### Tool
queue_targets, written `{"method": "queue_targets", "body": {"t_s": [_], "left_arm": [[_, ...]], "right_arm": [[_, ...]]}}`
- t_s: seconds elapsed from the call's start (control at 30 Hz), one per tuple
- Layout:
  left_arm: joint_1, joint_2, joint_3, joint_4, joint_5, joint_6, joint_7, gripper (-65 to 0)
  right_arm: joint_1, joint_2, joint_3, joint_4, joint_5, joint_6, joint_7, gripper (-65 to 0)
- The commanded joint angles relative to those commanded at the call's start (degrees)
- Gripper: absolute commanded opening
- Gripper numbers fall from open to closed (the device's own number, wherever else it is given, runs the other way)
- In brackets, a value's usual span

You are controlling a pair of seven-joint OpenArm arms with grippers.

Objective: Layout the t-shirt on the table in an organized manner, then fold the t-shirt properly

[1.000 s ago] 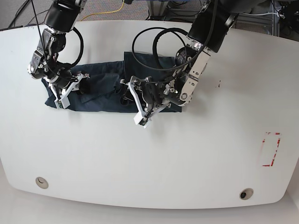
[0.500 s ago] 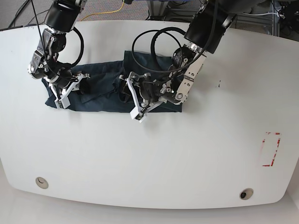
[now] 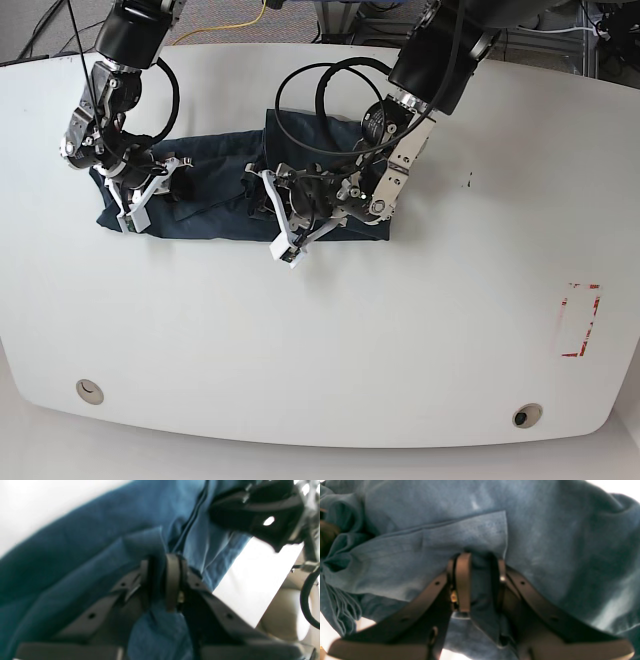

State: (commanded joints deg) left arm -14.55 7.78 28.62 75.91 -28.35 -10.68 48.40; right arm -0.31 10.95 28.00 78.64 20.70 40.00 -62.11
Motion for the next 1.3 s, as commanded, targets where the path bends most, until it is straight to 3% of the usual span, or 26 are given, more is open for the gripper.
{"method": "queue_targets", "body": {"t_s": [0.33,0.93,1.3], "left_arm": [[-2.55,0.09,0.0,-2.64,0.09,-0.09,-0.53,-64.9],[-8.88,1.05,0.0,-10.99,-0.09,-0.18,-5.27,-65.0],[-12.92,1.22,0.0,-12.75,-0.18,-0.26,-5.45,-65.0]], "right_arm": [[0.0,0.0,0.0,0.0,0.0,0.0,0.0,-51.0],[0.0,0.0,0.0,0.0,0.0,0.0,0.0,-51.0],[0.0,0.0,0.0,0.0,0.0,0.0,0.0,-51.0]]}}
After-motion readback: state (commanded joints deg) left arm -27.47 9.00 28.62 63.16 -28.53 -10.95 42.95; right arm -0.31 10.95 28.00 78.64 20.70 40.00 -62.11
